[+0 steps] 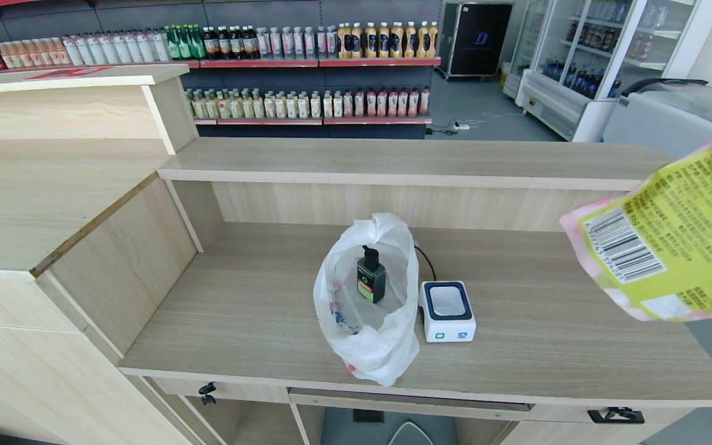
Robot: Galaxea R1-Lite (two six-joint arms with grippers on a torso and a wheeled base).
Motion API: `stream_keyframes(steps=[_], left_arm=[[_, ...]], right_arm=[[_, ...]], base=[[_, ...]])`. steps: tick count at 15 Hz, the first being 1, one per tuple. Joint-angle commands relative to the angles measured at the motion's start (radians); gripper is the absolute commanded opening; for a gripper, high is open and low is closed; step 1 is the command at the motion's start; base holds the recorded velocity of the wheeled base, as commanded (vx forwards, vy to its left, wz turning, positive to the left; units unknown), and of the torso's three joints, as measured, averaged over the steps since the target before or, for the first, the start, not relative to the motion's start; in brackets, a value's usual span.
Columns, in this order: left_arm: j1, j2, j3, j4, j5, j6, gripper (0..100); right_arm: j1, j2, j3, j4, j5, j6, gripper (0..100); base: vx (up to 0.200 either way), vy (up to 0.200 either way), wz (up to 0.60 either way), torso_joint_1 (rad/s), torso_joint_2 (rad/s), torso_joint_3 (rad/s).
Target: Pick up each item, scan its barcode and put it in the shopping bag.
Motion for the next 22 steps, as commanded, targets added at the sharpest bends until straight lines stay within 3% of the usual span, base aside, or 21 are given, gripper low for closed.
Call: stream_keyframes(steps=[1, 4, 9, 12, 16, 18, 20, 22], left_arm=[[0.000, 0.001, 0.000, 0.000, 0.001, 0.000, 100], [0.000, 0.001, 0.000, 0.000, 0.001, 0.000, 100], [0.000, 0.001, 0.000, 0.000, 0.001, 0.000, 100], [0.000, 0.001, 0.000, 0.000, 0.001, 0.000, 100], [0.000, 0.001, 0.000, 0.000, 0.001, 0.000, 100], [0.000, 0.001, 0.000, 0.000, 0.000, 0.000, 100], [0.000, 0.001, 0.000, 0.000, 0.001, 0.000, 100], [0.000, 0.001, 0.000, 0.000, 0.001, 0.000, 100]], right_arm=[[-0.277, 0.066, 0.084, -0.002, -0.120, -0.250, 0], [-0.398, 0.062, 0.096, -0.002, -0.217, -0.292, 0], [-0.455, 0.129, 0.087, -0.009, -0.288, -0.313, 0], [-0.429, 0.221, 0.081, -0.037, -0.350, -0.436, 0], [-0.315, 0.404, 0.090, -0.250, -0.349, -0.551, 0], [-0.271, 0.513, 0.105, -0.356, -0.343, -0.734, 0], [-0.242, 0.589, 0.111, -0.423, -0.237, -0.888, 0], [-0.217, 0.612, 0.110, -0.420, -0.188, -0.953, 0]], base=[[0.000, 0.000, 0.00, 0.000, 0.00, 0.000], [0.000, 0.000, 0.00, 0.000, 0.00, 0.000], [0.000, 0.000, 0.24, 0.001, 0.00, 0.003], [0.000, 0.000, 0.60, 0.001, 0.00, -0.002], [0.000, 0.000, 0.15, 0.003, 0.00, -0.001], [0.000, 0.000, 0.00, 0.000, 0.00, 0.000], [0.000, 0.000, 0.00, 0.000, 0.00, 0.000], [0.000, 0.000, 0.00, 0.000, 0.00, 0.000]])
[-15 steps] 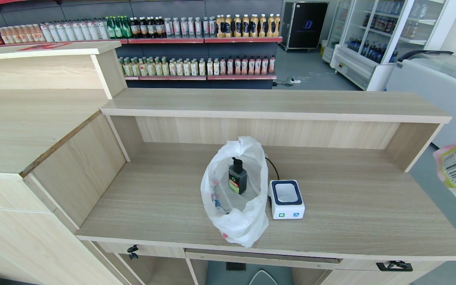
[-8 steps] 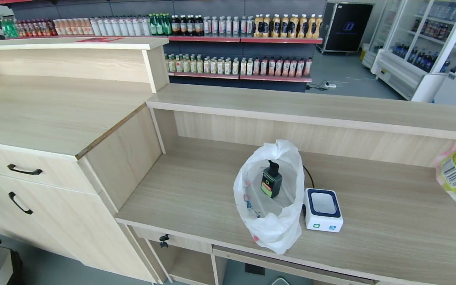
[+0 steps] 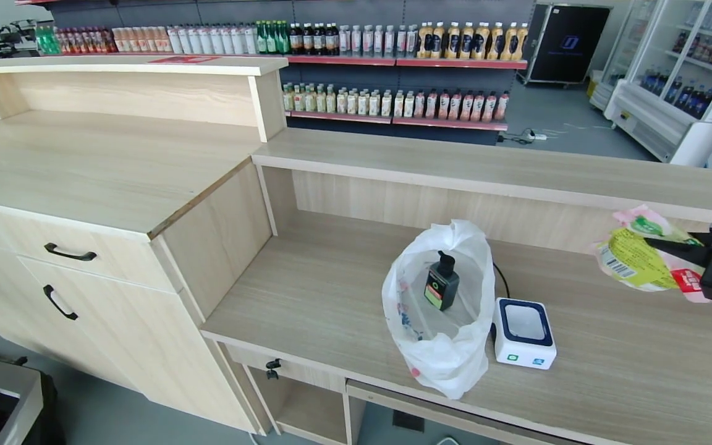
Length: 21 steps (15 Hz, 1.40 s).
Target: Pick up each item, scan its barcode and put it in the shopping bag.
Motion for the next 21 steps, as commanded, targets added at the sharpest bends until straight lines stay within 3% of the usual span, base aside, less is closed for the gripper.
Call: stream_keyframes(steps=[1, 5, 8, 15, 21], left_arm=[[-0.001, 0.001, 0.000, 0.000, 0.001, 0.000, 100], [-0.001, 0.001, 0.000, 0.000, -0.001, 0.000, 100], [-0.001, 0.001, 0.000, 0.000, -0.001, 0.000, 100], [-0.001, 0.001, 0.000, 0.000, 0.001, 0.000, 100], [-0.001, 0.001, 0.000, 0.000, -0.001, 0.000, 100]], right_arm=[[0.044, 0.076, 0.001, 0.001, 0.033, -0.038, 0], [0.140, 0.132, -0.006, -0.002, 0.121, -0.067, 0], [0.144, 0.154, -0.005, 0.015, 0.134, -0.232, 0], [0.113, 0.152, -0.025, 0.251, 0.145, -0.658, 0], [0.130, 0.180, -0.048, 0.243, 0.148, -0.701, 0]], base=[[0.000, 0.000, 0.00, 0.000, 0.00, 0.000], [0.000, 0.000, 0.00, 0.000, 0.00, 0.000], [0.000, 0.000, 0.00, 0.000, 0.00, 0.000], [0.000, 0.000, 0.00, 0.000, 0.00, 0.000], [0.000, 0.000, 0.00, 0.000, 0.00, 0.000]])
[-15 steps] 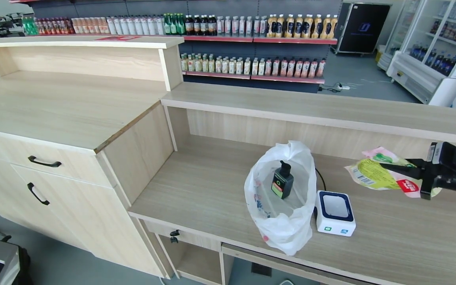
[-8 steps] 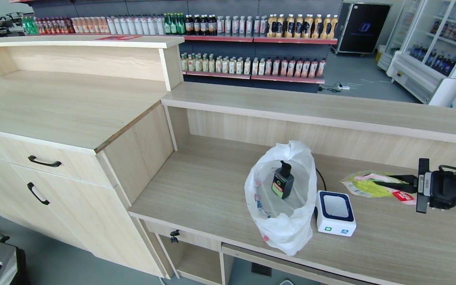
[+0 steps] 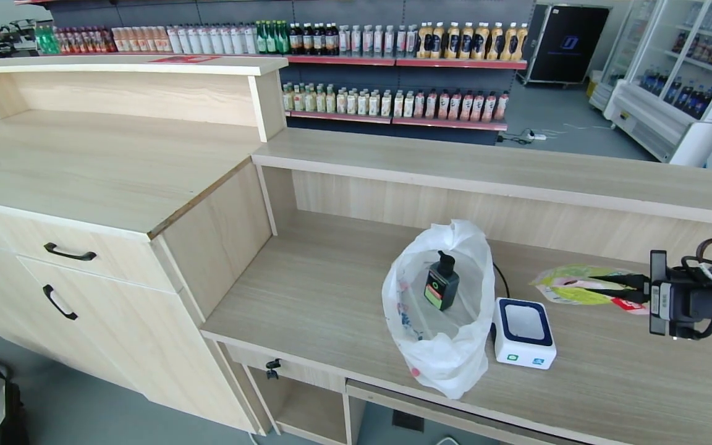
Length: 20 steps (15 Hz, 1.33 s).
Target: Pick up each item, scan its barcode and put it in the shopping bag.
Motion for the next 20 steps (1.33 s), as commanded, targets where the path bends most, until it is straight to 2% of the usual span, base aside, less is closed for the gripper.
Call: stream_keyframes(steps=[1, 3, 7, 10, 20], left_arm=[[0.000, 0.001, 0.000, 0.000, -0.001, 0.000, 100], [0.000, 0.001, 0.000, 0.000, 0.001, 0.000, 100], [0.000, 0.001, 0.000, 0.000, -0.001, 0.000, 100], [0.000, 0.001, 0.000, 0.000, 0.001, 0.000, 100], [0.000, 0.001, 0.000, 0.000, 0.001, 0.000, 100]], right_arm=[[0.017, 0.017, -0.003, -0.003, 0.002, -0.008, 0], [0.042, 0.046, -0.035, -0.006, 0.008, -0.051, 0], [0.079, 0.077, -0.044, -0.014, 0.020, -0.055, 0], [0.083, 0.093, -0.060, -0.061, 0.020, -0.052, 0], [0.096, 0.113, -0.063, -0.061, 0.054, -0.060, 0]], base=[[0.000, 0.000, 0.00, 0.000, 0.00, 0.000], [0.000, 0.000, 0.00, 0.000, 0.00, 0.000], [0.000, 0.000, 0.00, 0.000, 0.00, 0.000], [0.000, 0.000, 0.00, 0.000, 0.00, 0.000], [0.000, 0.000, 0.00, 0.000, 0.00, 0.000]])
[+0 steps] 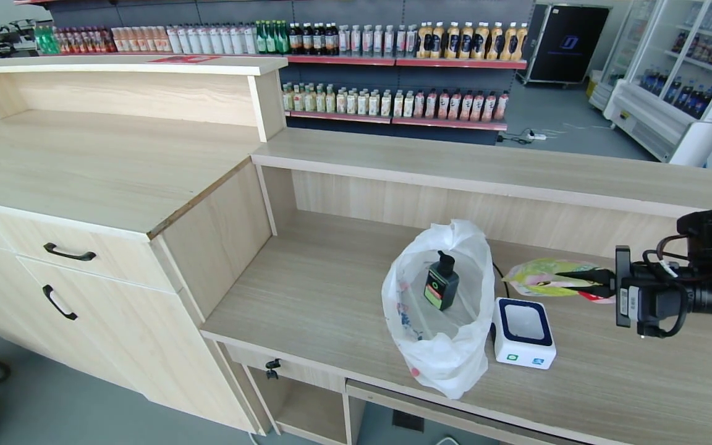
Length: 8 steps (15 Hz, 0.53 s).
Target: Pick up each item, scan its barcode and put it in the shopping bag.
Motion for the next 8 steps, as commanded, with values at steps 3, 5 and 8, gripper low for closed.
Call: stream_keyframes(steps=[3, 5, 8], left_arm=[[0.000, 0.001, 0.000, 0.000, 0.001, 0.000, 100], [0.000, 0.001, 0.000, 0.000, -0.001, 0.000, 100], [0.000, 0.001, 0.000, 0.000, 0.001, 0.000, 100]], right_arm=[[0.014, 0.024, -0.004, -0.002, 0.012, -0.017, 0], [0.014, 0.031, -0.013, -0.002, 0.012, -0.017, 0], [0.015, 0.036, -0.024, -0.002, 0.012, -0.017, 0]], base=[[0.000, 0.000, 0.00, 0.000, 0.00, 0.000], [0.000, 0.000, 0.00, 0.000, 0.00, 0.000], [0.000, 0.000, 0.00, 0.000, 0.00, 0.000]])
